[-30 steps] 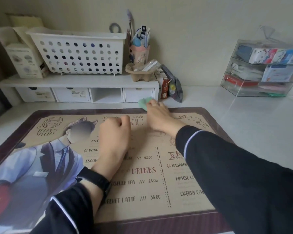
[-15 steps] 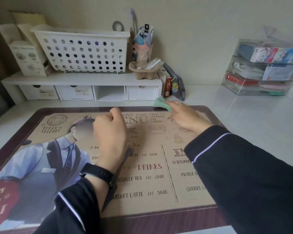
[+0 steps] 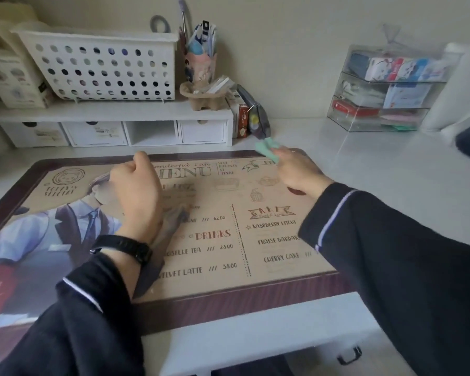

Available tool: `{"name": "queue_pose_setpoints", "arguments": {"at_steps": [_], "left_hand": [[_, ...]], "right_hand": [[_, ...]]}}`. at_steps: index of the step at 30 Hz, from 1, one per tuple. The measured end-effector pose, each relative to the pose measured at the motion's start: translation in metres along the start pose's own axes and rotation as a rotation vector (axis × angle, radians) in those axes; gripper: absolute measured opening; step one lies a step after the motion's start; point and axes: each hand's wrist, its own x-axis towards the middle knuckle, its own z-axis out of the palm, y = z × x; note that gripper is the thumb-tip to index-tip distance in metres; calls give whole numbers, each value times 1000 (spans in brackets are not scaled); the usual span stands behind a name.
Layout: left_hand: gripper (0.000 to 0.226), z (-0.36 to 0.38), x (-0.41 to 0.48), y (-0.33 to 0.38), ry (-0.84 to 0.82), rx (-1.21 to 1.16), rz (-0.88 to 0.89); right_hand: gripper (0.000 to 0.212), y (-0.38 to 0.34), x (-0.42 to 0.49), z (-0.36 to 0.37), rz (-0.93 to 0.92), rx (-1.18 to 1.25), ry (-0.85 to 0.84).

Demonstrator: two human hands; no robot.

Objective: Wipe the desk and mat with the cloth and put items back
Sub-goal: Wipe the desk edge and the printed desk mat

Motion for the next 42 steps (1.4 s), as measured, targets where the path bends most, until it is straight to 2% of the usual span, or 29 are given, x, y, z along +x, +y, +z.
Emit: {"name": "queue_pose_setpoints", "arguments": {"at_steps": [1,2,5,7,9,11,13,15,16,18,20,25,28,30,32,35,37,40,42], "left_hand": [[35,0,0,-1,-22,-8,4],[35,0,1,-3,-45,1,18],[38,0,4,-9,-132,98,56],[39,1,4,-13,-187,178,87],[38,3,2,-16,-240,242,124],[40,5,0,-18,-293,309,165],[46,7,0,-18,-328,377,211],[47,8,1,-17,-346,382,234],[48,9,1,-18,-357,377,239],[48,9,0,-20,-378,389,252],[50,11,2,-22,-408,421,249],[59,5,-7,-20,-507,565,261],[55,6,-13,-18,-561,872,360],[52,7,-15,-17,-610,976,362],[51,6,-16,-17,-627,1012,370],[51,5,-18,-4,-642,1047,351],[52,8,-15,11,-689,1066,297],[57,11,-16,11,-715,1055,206],[59,13,-16,15,-763,1045,167]], "right_hand": [[76,-5,-1,2,56,-34,14],[78,-17,-5,8,21,-77,17],[72,-58,-45,31,-379,-54,-7],[59,-68,-84,42,-599,-11,-119],[54,-48,-108,34,-739,-17,-219],[59,-8,-103,16,-675,-31,-195],[61,47,-83,-5,-355,-55,-122],[51,90,-63,-20,-4,-90,-29],[49,99,-56,-22,109,-113,-3],[50,90,-48,-14,175,-164,8],[53,61,-45,-1,85,-163,-17],[53,-12,-95,17,-335,-176,-153],[51,-12,-122,11,-558,-170,-247],[51,9,-125,-4,-624,-200,-315],[50,43,-118,-17,-495,-243,-306],[52,92,-97,-45,73,-182,-252],[55,97,-86,-60,368,-197,-228],[57,61,-84,-44,494,-188,-215],[58,25,-97,-36,388,-168,-269]]}}
